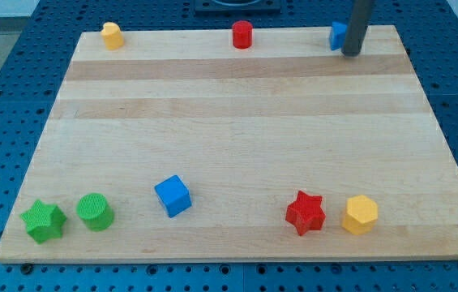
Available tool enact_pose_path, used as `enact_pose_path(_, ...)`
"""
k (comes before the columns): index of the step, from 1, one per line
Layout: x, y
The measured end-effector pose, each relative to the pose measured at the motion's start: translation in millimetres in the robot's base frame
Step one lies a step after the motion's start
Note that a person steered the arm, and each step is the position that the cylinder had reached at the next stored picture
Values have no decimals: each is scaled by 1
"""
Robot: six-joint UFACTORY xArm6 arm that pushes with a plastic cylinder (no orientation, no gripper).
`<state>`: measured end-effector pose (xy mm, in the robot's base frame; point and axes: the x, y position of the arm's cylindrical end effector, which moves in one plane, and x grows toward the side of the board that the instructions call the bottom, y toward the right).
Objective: Adjust the triangle parallel to the red circle
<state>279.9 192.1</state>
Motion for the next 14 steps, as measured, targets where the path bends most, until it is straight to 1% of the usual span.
enact_pose_path(1,19,-38)
enact_pose_path(2,-16,-43)
enact_pose_path(3,-40,-26)
enact_pose_path(4,-40,-15)
enact_pose_path(5,-36,-23)
enact_pose_path(6,-18,-42)
enact_pose_path(9,-10,-52)
enact_pose_path(10,16,-78)
enact_pose_path(11,44,-91)
enact_pose_path(12,70,-125)
enact_pose_path(13,83,-166)
enact_pose_path(14,93,-230)
